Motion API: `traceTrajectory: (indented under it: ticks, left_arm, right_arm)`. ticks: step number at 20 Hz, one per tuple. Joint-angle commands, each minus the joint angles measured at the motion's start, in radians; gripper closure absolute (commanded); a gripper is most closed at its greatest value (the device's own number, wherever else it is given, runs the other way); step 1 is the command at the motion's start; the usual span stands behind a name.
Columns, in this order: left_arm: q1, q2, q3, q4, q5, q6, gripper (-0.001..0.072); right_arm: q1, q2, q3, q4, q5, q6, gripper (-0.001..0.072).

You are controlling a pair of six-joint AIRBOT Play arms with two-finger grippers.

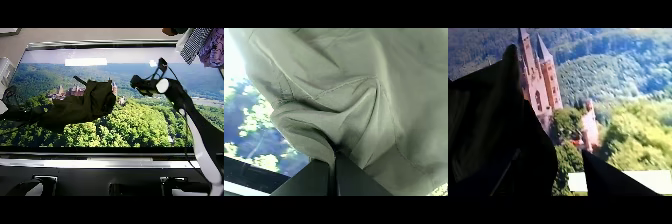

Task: Fold the clothes and pants, and hang the long-sleeved shirts on hangers.

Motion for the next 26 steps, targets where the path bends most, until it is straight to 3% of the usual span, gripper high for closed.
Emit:
traceTrajectory:
  ticks: [1,5,7,15,16,17,20,23,26]
  left_arm:
    - [0.001,-0.025,-0.003,0.001,0.033,-0.001,0.0696]
    - [0.001,-0.076,-0.003,0.000,0.033,-0.001,0.0695]
    - [0.001,-0.098,-0.003,0.001,0.034,-0.001,0.0695]
    - [0.001,-0.139,-0.002,-0.026,0.063,0.000,0.0695]
    - [0.001,-0.139,-0.002,-0.026,0.062,0.000,0.0695]
    - [0.001,-0.139,-0.002,-0.025,0.063,0.003,0.0695]
    - [0.001,-0.139,-0.002,-0.025,0.063,0.003,0.0695]
    - [0.001,-0.138,-0.002,-0.025,0.071,0.008,0.0695]
    - [-0.005,-0.131,0.031,-0.026,0.116,0.082,0.0696]
  right_arm:
    - [0.000,-0.290,0.316,0.101,0.132,-0.152,0.0074]
    - [0.001,-0.484,0.537,0.198,0.216,-0.132,0.0077]
    - [0.007,-0.513,0.547,0.291,0.207,-0.132,0.0081]
    - [0.101,-0.570,0.547,0.296,0.200,-0.132,0.0087]
    - [0.106,-0.573,0.547,0.296,0.180,-0.138,0.0133]
    - [0.111,-0.573,0.547,0.296,0.154,-0.145,0.0224]
    - [0.104,-0.569,0.567,0.294,0.105,-0.199,0.0684]
    - [0.101,-0.518,0.570,0.280,0.053,-0.269,0.0682]
    - [0.102,-0.401,0.570,0.218,0.029,-0.352,0.0683]
